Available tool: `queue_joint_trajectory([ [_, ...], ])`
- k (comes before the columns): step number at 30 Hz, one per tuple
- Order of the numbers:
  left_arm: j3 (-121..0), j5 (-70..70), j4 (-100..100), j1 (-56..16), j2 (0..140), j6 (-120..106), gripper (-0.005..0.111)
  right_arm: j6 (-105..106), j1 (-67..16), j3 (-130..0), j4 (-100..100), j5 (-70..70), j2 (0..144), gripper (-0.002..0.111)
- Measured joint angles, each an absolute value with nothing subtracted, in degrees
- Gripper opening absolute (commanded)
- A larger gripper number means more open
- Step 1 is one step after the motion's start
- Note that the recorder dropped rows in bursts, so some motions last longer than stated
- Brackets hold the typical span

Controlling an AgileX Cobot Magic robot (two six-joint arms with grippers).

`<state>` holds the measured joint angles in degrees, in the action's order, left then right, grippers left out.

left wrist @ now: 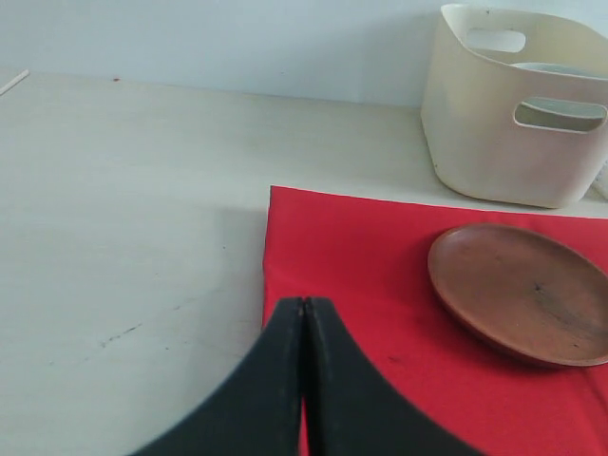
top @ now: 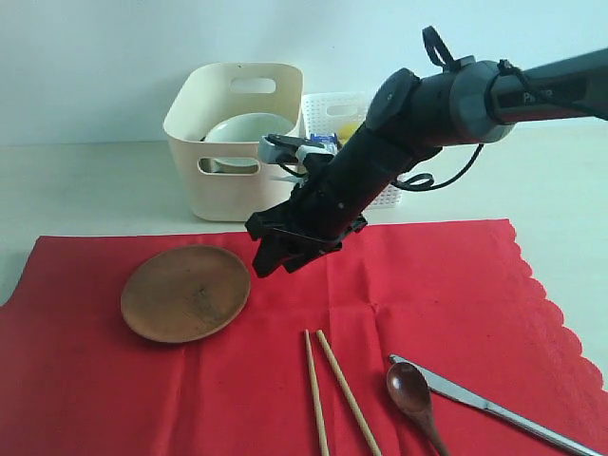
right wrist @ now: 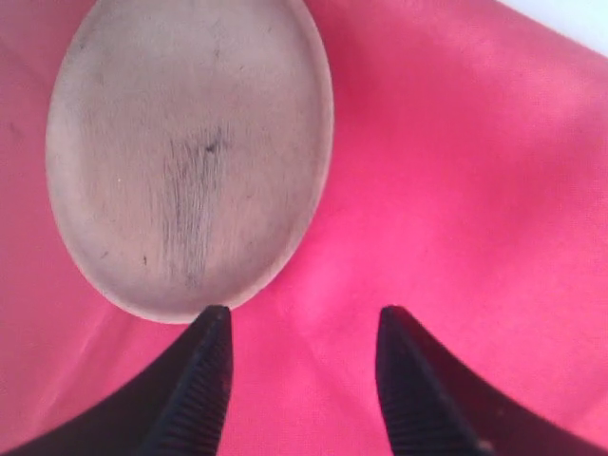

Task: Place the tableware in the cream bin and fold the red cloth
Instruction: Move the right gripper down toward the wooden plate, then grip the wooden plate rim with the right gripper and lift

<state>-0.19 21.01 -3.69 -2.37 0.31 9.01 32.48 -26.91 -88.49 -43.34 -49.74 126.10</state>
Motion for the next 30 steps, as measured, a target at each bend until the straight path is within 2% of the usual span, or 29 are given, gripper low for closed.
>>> queue_joint_trajectory([
  [26, -0.2, 21.0, -3.7, -2.4, 0.3, 9.0, 0.000, 44.0, -27.5, -88.5, -65.5, -49.3, 135.0, 0.045],
  [28, -0.2, 21.0, -3.7, -2.4, 0.3, 9.0, 0.000, 44.2, -28.8, -88.5, -66.0, -47.7, 135.0, 0.040],
  [30, -0.2, 21.0, -3.7, -2.4, 0.3, 9.0, 0.000, 44.2, -29.6, -88.5, -66.1, -46.1, 135.0, 0.029],
])
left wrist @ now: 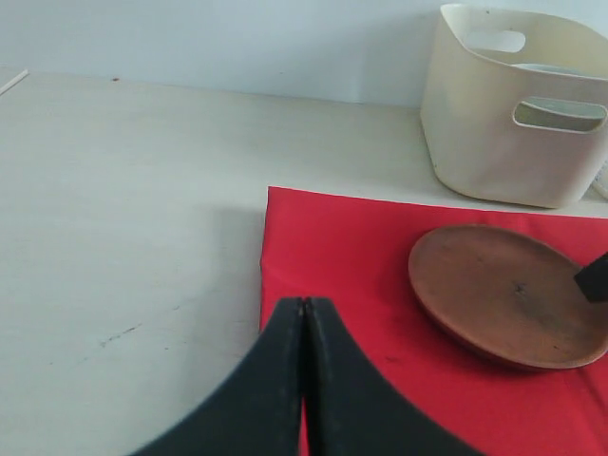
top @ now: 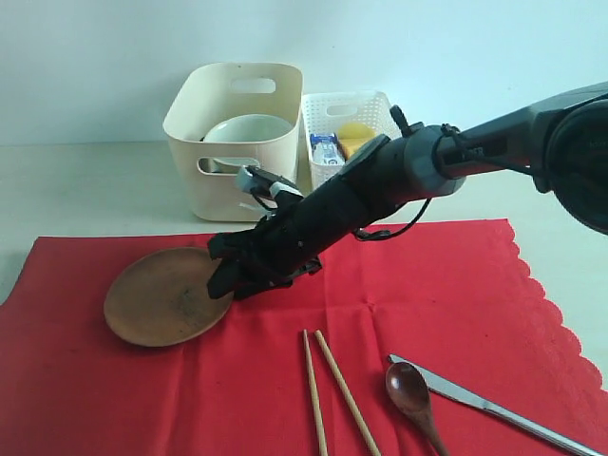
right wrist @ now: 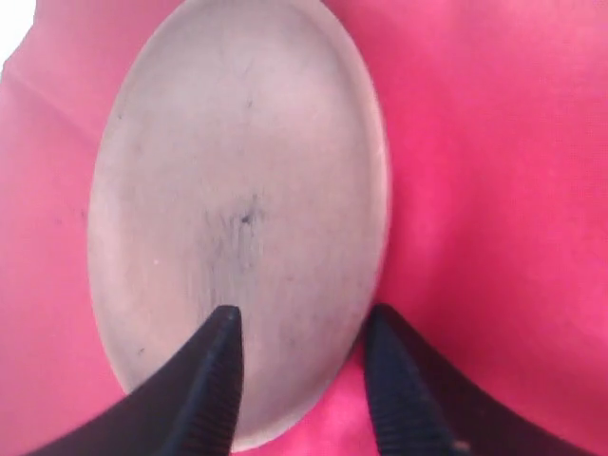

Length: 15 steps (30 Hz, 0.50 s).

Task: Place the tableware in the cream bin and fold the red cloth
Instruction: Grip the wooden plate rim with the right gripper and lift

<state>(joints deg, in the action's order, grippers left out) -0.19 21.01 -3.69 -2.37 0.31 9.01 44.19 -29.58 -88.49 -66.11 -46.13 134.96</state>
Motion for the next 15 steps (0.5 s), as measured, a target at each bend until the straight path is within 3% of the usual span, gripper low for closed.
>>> queue_joint_trajectory([
  [5, -0.2, 21.0, -3.7, -2.4, 0.3, 9.0, 0.000, 43.7, -30.1, -88.5, -65.6, -42.2, 135.0, 0.000],
  [15, -0.2, 21.0, -3.7, -2.4, 0.3, 9.0, 0.000, 42.9, -30.1, -88.5, -63.9, -40.2, 133.8, 0.000],
])
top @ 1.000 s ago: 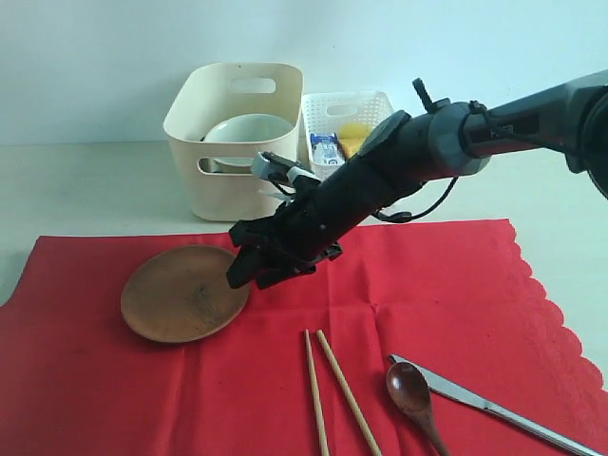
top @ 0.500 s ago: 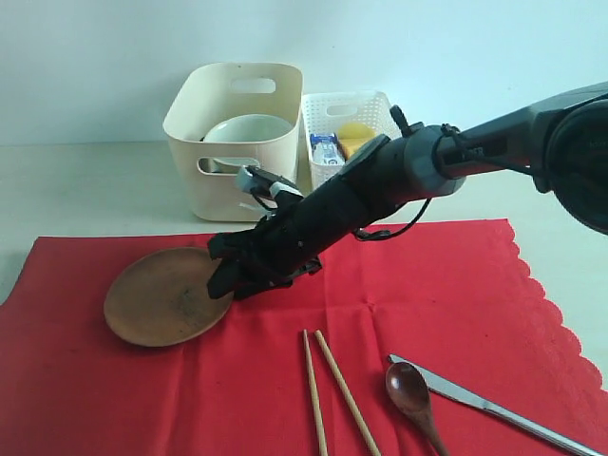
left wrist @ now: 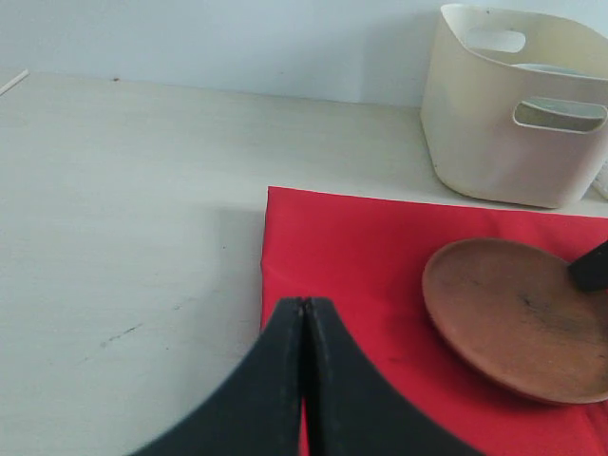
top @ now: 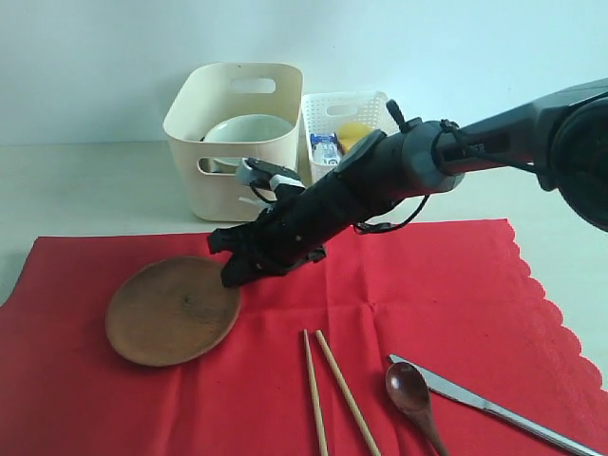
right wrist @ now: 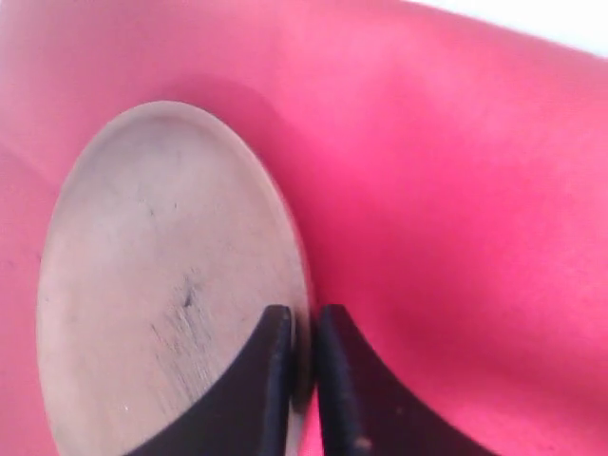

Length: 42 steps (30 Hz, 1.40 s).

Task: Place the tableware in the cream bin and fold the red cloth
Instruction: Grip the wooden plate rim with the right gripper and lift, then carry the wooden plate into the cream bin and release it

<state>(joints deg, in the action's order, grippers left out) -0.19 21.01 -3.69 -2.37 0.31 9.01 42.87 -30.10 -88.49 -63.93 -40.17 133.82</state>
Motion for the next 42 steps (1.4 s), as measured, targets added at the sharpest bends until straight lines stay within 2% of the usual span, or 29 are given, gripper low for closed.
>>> queue_joint_trajectory([
  [11, -0.2, 21.0, -3.7, -2.4, 0.3, 9.0, 0.000, 42.9, -29.4, -88.4, -60.7, -42.6, 121.5, 0.000],
  [23, -0.2, 21.0, -3.7, -2.4, 0.3, 9.0, 0.000, 41.7, -20.3, -91.1, -62.8, -44.2, 114.1, 0.000],
  [30, -0.2, 21.0, -3.7, -2.4, 0.3, 9.0, 0.000, 37.1, -16.0, -102.6, -62.8, -43.4, 119.3, 0.000],
  [42, -0.2, 21.0, -3.7, -2.4, 0.3, 9.0, 0.000, 33.3, -15.5, -124.6, -62.1, -39.9, 137.4, 0.000],
])
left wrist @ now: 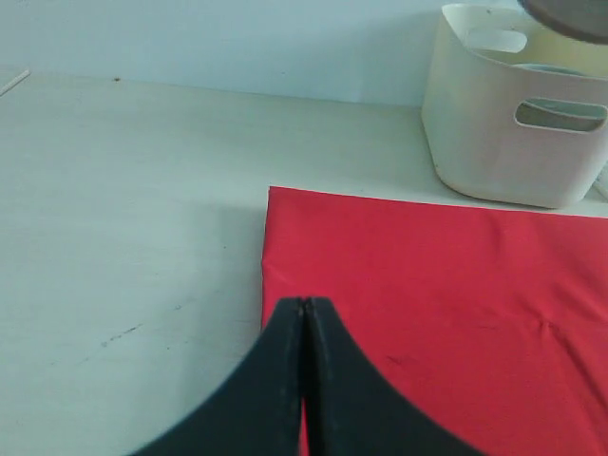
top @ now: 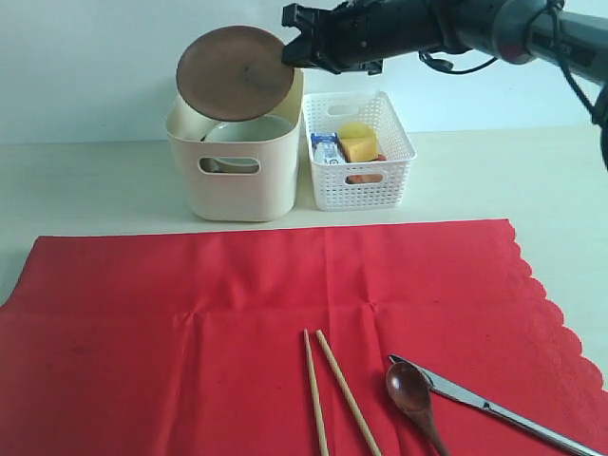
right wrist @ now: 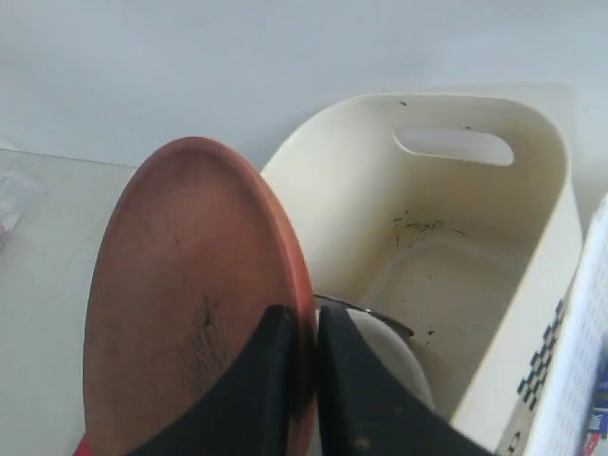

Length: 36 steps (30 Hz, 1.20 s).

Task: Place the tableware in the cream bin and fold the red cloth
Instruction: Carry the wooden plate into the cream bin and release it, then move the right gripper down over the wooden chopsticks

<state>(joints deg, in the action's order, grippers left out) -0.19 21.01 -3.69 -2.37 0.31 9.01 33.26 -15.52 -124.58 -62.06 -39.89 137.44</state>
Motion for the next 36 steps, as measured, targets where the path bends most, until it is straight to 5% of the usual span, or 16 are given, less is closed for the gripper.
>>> queue_joint_trajectory([
  [3, -0.2, 21.0, -3.7, -2.4, 0.3, 9.0, 0.000, 34.0, -15.5, -127.6, -61.6, -39.7, 140.7, 0.006],
  [9, -0.2, 21.0, -3.7, -2.4, 0.3, 9.0, 0.000, 36.5, -15.5, -130.1, -61.5, -39.7, 142.0, 0.053],
  [12, -0.2, 21.0, -3.7, -2.4, 0.3, 9.0, 0.000, 35.9, -15.5, -130.5, -61.2, -40.2, 142.0, 0.064],
  [36, -0.2, 21.0, -3.7, -2.4, 0.3, 9.0, 0.000, 16.1, -14.9, -126.3, -31.0, -69.3, 127.5, 0.042],
])
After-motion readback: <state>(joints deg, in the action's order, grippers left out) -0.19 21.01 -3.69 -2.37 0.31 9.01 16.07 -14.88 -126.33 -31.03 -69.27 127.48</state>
